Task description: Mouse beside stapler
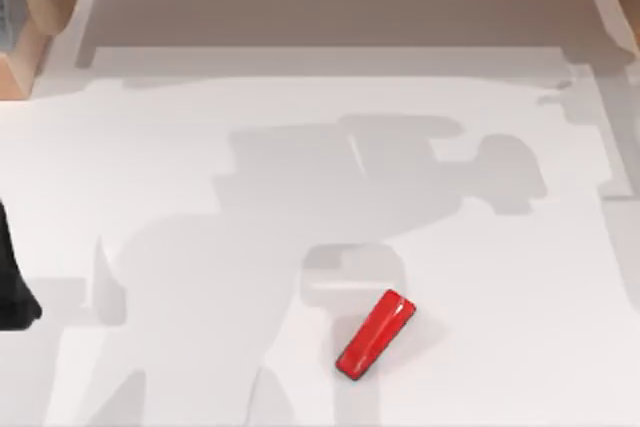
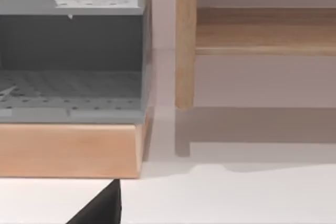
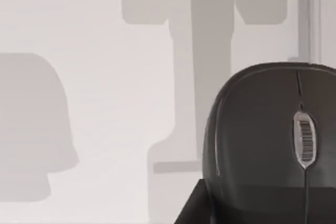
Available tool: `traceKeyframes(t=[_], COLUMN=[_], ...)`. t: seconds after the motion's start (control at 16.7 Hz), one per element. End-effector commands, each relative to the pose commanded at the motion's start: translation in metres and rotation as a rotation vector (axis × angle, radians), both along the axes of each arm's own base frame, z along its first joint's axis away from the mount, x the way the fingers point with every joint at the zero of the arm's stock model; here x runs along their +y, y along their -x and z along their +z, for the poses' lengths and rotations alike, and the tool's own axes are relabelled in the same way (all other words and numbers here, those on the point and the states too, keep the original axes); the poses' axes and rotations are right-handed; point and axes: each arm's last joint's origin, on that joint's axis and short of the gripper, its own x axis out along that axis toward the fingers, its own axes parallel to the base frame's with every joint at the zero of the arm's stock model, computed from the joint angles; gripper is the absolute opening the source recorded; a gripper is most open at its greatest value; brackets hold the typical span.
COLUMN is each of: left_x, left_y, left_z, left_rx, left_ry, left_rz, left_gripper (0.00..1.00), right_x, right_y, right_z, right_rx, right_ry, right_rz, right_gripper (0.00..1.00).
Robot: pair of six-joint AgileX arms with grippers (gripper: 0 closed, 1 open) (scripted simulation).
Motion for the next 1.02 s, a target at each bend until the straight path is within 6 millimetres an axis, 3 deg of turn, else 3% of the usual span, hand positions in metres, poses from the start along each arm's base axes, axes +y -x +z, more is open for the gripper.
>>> traceKeyframes(t=[0.3,0.54,0.78,1.02], left_x=[0.000,0.000,0.000,0.000], left_y=[0.000,0.000,0.000,0.000], left_z=[0.000,0.000,0.000,0.000], left_rx=[0.000,0.000,0.000,0.000], left_ry=[0.000,0.000,0.000,0.000], left_rz=[0.000,0.000,0.000,0.000], left_gripper=[1.00,1.00,1.00,1.00], right_x=[0.081,0.133,0.167,0.183], right_y=[0.044,0.090,0.131,0.158], right_z=[-0.037,-0.069,-0.097,-0.114], right_rx=[0.073,0.138,0.184,0.205], right_ry=[-0.041,-0.042,-0.025,-0.009], right_rz=[-0.011,0.007,0.035,0.058], right_gripper=[0.00,0.00,0.00,0.00])
